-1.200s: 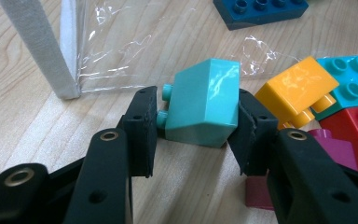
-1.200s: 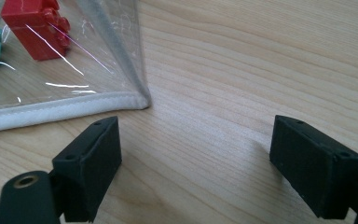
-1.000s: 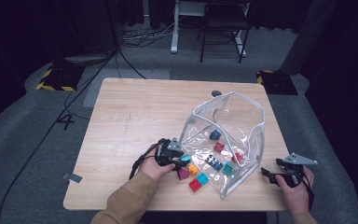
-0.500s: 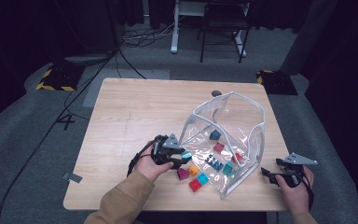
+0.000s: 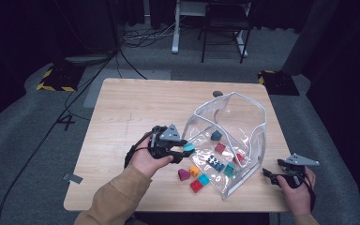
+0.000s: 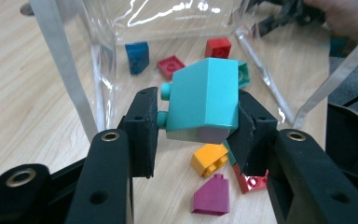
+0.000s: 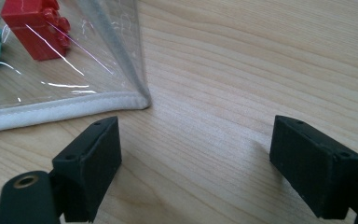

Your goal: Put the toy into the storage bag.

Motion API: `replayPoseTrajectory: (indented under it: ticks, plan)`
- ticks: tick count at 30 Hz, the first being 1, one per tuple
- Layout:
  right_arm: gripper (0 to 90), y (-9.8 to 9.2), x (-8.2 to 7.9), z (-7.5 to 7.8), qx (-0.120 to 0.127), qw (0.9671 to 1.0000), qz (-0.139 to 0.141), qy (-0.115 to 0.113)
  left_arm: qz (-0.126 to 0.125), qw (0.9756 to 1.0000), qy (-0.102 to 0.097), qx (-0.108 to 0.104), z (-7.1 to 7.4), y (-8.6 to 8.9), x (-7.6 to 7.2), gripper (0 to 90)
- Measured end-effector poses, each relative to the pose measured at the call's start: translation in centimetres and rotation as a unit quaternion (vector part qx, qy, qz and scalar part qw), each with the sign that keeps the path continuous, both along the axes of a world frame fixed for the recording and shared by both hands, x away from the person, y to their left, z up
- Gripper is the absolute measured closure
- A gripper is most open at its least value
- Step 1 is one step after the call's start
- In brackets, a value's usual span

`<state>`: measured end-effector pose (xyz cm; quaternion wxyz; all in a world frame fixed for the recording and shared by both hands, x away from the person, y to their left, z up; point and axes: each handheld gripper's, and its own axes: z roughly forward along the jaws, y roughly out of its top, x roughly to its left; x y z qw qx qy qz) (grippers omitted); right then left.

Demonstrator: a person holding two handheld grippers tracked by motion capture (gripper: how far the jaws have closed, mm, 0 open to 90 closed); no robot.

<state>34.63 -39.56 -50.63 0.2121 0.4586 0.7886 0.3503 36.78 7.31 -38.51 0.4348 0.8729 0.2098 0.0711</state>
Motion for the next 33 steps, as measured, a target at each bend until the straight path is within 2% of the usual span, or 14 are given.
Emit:
replayPoseTrajectory:
  ticks: [1, 4, 10, 20, 27, 33]
  plan:
    - [16.6, 0.0, 0.0, 0.0, 0.0, 1.0, 0.0, 0.0, 0.0, 1.0, 0.0, 0.0, 0.0, 0.0, 0.0, 56.9]
    - [16.6, 0.0, 0.0, 0.0, 0.0, 1.0, 0.0, 0.0, -0.005, 0.9999, -0.01, -0.002, 1.6, -0.2, -0.1, 56.9]
    - [16.6, 0.0, 0.0, 0.0, 0.0, 1.0, 0.0, 0.0, -0.007, 0.9998, -0.016, -0.011, 3.5, -0.3, -0.1, 56.9]
    - [16.6, 0.0, 0.0, 0.0, -0.001, 1.0, 0.0, -0.001, -0.017, 0.9993, -0.026, -0.023, 5.6, -0.8, 0.1, 56.8]
    - [16.6, 0.0, 0.0, 0.0, -0.001, 1.0, 0.001, -0.001, -0.023, 0.9987, -0.034, -0.03, 7.5, -1.5, 0.6, 56.8]
    - [16.6, 0.0, 0.0, 0.0, 0.0, 1.0, 0.0, 0.0, -0.02, 0.998, -0.04, -0.044, 8.9, -2.3, 1.6, 56.8]
